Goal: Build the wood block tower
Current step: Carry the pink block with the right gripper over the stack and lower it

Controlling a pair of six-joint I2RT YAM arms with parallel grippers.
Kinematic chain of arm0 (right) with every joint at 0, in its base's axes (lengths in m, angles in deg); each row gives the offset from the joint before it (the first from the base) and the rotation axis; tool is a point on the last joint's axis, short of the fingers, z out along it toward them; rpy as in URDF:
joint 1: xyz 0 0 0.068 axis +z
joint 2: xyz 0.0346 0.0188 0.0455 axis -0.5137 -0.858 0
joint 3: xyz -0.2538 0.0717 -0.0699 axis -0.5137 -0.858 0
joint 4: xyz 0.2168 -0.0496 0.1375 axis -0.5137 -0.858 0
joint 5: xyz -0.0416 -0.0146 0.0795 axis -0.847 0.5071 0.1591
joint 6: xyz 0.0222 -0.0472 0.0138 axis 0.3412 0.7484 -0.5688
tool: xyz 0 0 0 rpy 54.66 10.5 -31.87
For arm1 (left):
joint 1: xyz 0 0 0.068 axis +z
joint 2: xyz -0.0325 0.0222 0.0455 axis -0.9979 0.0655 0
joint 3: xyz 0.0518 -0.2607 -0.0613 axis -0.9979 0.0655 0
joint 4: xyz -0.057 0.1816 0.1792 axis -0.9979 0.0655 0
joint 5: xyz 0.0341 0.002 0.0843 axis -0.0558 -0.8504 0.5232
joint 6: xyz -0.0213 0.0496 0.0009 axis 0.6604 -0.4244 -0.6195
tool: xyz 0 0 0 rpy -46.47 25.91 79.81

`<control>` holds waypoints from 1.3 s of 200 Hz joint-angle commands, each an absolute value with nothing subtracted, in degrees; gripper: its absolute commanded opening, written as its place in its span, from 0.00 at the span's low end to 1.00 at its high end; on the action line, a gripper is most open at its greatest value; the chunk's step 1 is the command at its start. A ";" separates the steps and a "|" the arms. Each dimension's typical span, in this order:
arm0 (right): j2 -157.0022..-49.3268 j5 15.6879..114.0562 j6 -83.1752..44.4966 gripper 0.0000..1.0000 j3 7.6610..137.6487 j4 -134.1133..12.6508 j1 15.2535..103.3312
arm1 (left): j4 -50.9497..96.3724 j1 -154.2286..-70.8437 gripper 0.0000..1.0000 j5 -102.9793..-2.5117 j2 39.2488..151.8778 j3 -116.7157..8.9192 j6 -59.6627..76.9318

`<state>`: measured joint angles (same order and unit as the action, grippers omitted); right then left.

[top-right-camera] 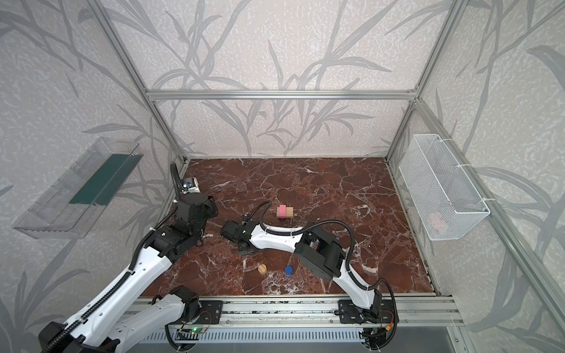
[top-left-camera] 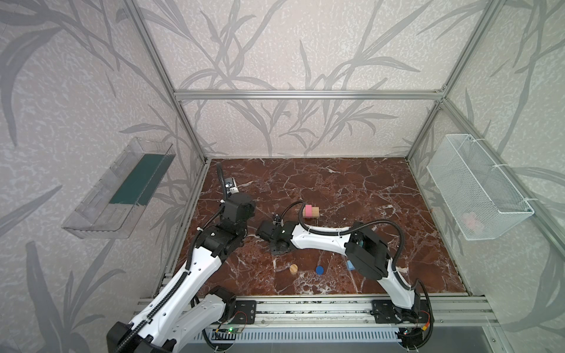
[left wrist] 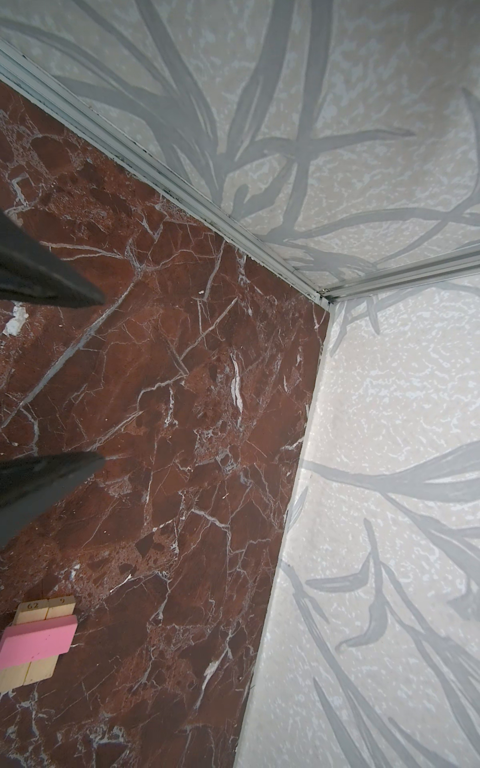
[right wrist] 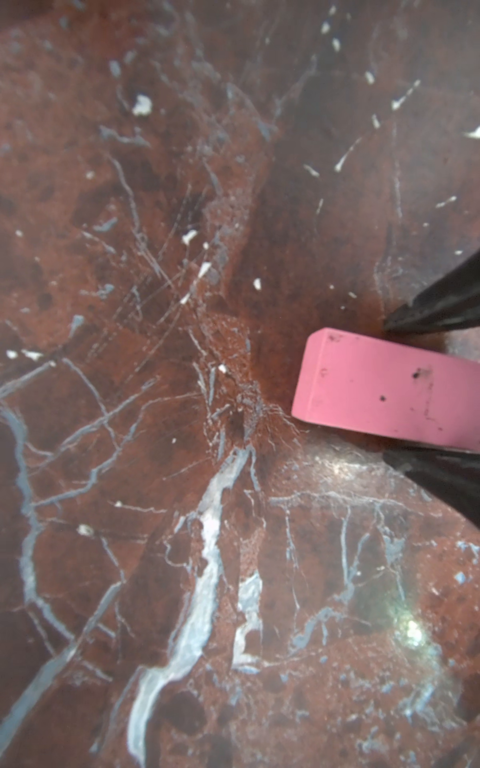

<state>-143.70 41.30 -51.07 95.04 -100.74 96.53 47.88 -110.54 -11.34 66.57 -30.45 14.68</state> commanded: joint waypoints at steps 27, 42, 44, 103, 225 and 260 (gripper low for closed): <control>-142.62 40.14 -50.87 0.36 95.90 -102.49 96.31 | 47.26 -110.11 0.54 -11.10 67.27 -29.77 15.32; -142.33 40.14 -50.90 0.34 95.88 -102.54 96.35 | 47.33 -110.09 0.54 -11.25 67.25 -29.85 15.32; -142.22 40.08 -50.89 0.34 95.86 -102.52 96.31 | 47.37 -110.11 0.54 -11.24 67.29 -29.88 15.32; -138.55 40.55 -50.55 0.21 94.82 -102.78 94.93 | 47.28 -109.99 0.54 -11.39 67.39 -29.89 15.38; -122.00 34.10 -49.35 0.18 80.94 -100.15 84.82 | 45.50 -109.84 0.53 -19.59 73.89 -31.91 16.09; -120.57 34.78 -48.30 0.18 79.07 -97.37 80.95 | 44.45 -109.81 0.52 -22.73 76.54 -32.66 16.46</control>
